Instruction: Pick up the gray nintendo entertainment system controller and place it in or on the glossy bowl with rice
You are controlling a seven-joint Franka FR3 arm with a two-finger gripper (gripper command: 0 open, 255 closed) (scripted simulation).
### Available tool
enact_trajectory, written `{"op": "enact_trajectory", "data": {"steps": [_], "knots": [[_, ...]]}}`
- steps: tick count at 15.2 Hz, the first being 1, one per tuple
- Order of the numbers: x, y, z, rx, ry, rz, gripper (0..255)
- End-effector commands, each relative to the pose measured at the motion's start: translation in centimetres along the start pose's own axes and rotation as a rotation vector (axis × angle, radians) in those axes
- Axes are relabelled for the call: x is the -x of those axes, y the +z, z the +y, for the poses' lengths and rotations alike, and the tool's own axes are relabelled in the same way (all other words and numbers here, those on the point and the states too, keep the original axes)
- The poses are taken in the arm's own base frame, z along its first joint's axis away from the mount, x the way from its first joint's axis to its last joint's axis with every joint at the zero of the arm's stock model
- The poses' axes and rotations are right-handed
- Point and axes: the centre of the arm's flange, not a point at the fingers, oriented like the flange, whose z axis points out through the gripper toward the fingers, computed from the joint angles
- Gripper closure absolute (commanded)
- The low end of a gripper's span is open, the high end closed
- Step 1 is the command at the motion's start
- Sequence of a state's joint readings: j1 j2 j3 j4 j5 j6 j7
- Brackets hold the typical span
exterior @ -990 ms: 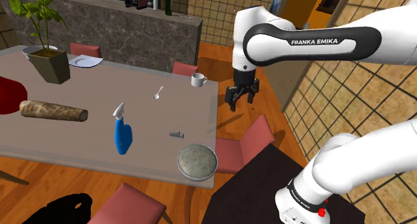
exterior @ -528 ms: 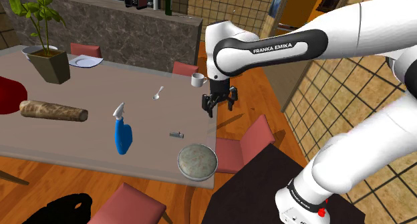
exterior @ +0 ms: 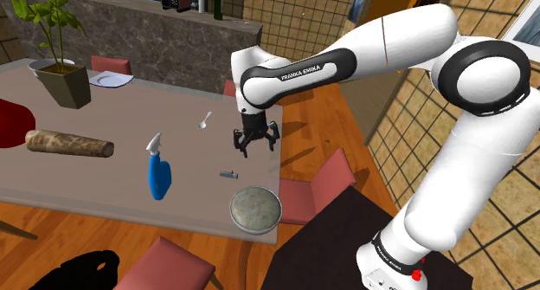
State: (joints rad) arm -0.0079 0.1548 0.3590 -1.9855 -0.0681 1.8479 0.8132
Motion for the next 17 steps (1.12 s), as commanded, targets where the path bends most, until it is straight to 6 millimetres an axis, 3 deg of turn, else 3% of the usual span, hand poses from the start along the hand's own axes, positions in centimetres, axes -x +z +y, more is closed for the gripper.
{"op": "enact_trajectory", "data": {"steps": [1,14,17], "knots": [[-1.7,1.3,-1.9,0.002,0.039,-0.01,0],[-14.2,8.7,-12.3,0.019,0.276,-0.075,0],[-14.2,9.8,-12.3,0.019,0.277,-0.075,0]]}}
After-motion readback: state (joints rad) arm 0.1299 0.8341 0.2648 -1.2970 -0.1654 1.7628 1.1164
